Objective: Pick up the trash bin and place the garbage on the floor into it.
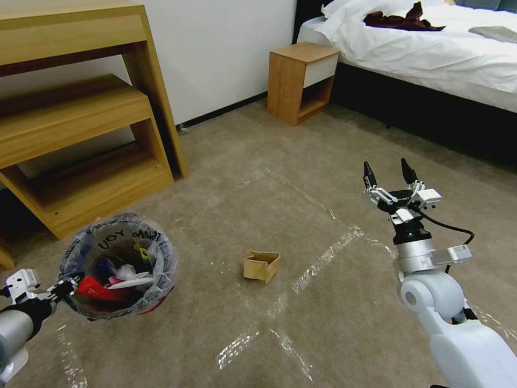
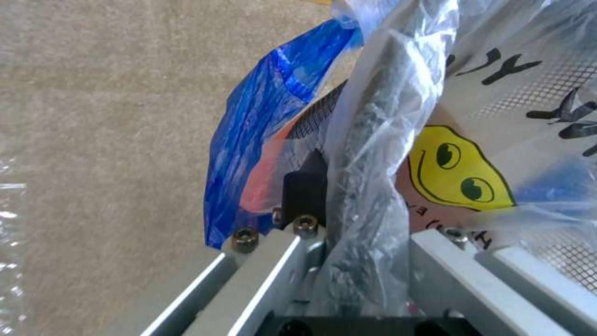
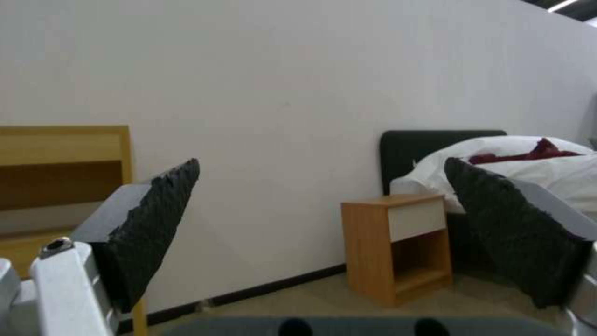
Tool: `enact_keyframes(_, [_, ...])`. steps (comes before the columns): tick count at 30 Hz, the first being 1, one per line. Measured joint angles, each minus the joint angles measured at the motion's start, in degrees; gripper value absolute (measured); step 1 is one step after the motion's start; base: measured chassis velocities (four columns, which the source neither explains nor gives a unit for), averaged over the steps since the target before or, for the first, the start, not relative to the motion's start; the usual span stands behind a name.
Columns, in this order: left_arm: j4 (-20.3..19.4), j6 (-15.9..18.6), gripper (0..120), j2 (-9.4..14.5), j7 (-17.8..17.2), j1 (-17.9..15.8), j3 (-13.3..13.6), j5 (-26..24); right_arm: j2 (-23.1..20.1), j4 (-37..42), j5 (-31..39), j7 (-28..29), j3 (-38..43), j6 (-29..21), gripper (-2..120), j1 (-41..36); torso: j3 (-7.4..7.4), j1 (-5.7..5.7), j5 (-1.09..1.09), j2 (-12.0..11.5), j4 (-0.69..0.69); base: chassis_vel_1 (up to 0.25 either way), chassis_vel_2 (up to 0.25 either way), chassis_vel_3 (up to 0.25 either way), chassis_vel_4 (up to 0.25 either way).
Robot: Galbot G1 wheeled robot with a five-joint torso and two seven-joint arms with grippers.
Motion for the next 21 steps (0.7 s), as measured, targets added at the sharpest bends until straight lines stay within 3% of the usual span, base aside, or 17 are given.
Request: enact_keyframes(21, [1.2,-0.1,0,0.1,0.1,-0.5,1.0,0.9,-0.4,-0.5,0.4,2.4,-4.2,-0.5,100,2.1,0.0,0.0,0.0,0.0,-0.01,-0.018,0.015,0.016,-0.014])
